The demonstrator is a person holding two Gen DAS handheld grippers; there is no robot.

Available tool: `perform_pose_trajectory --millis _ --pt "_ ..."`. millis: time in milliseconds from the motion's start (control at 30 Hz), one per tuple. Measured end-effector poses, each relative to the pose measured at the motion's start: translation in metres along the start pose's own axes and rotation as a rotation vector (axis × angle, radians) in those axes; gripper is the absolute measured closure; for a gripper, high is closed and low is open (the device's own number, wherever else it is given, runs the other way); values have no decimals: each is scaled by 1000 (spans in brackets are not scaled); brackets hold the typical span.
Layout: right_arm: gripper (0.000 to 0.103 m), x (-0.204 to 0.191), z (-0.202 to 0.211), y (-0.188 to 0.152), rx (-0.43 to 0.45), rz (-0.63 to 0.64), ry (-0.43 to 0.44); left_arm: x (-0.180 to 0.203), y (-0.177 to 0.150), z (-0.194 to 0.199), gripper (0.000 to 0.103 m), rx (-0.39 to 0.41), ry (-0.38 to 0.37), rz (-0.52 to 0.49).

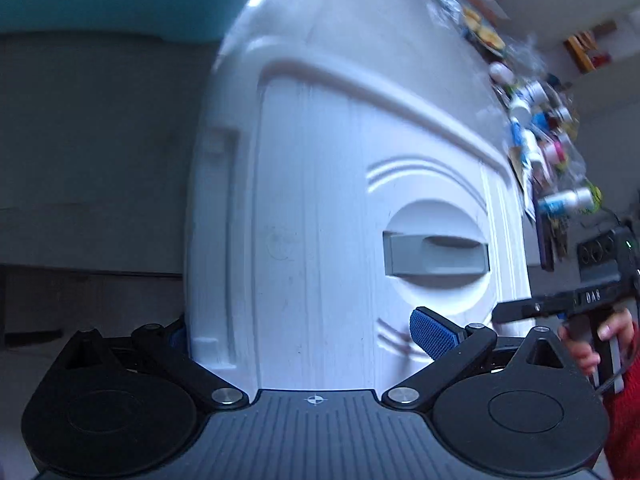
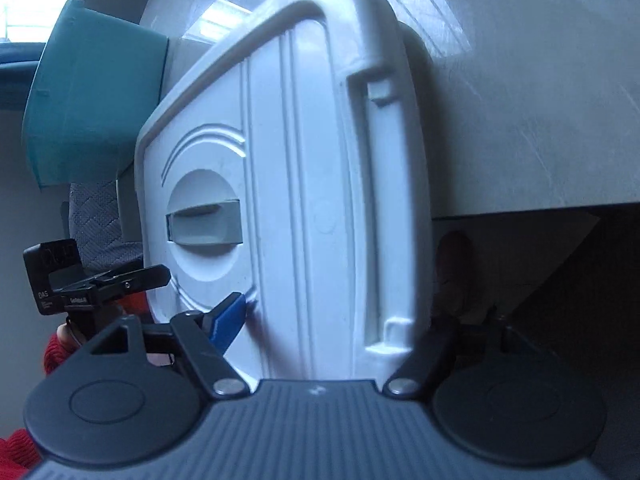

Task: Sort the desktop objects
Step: 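Lift the white lid off the table with both tools, tilting it upright, then carry the raised lid with both tools over to the teal bin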

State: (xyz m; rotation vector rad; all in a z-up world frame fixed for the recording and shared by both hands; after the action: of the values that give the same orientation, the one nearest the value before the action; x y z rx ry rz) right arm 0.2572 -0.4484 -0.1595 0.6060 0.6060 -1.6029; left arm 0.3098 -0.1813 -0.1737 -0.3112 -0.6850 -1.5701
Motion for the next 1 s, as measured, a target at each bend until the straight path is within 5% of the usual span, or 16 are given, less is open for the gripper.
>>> perform_pose_trajectory --millis 100,367,667,1000 --pt "26 5 -3 -4 -4 2 -24 -6 -5 -18 0 -44 -36 34" --pt "26 -7 9 -4 43 26 -26 8 -3 -8 0 25 14 8" --pt "24 -21 14 -25 76 50 -12 5 -3 32 0 66 37 -39" --pt "20 -43 24 -70 99 110 -14 8 -45 83 0 126 66 -54"
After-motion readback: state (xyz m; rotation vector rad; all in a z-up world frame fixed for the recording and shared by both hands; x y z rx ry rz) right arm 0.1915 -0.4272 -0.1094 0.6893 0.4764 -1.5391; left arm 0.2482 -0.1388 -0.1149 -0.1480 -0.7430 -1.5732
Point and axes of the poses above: each gripper's, at about its wrist camera, not at the fingertips, and z roughly against the way its jaws point, x to its right, y to its top, the point moved 8 cm from there along -z, roughly the way its jaws point
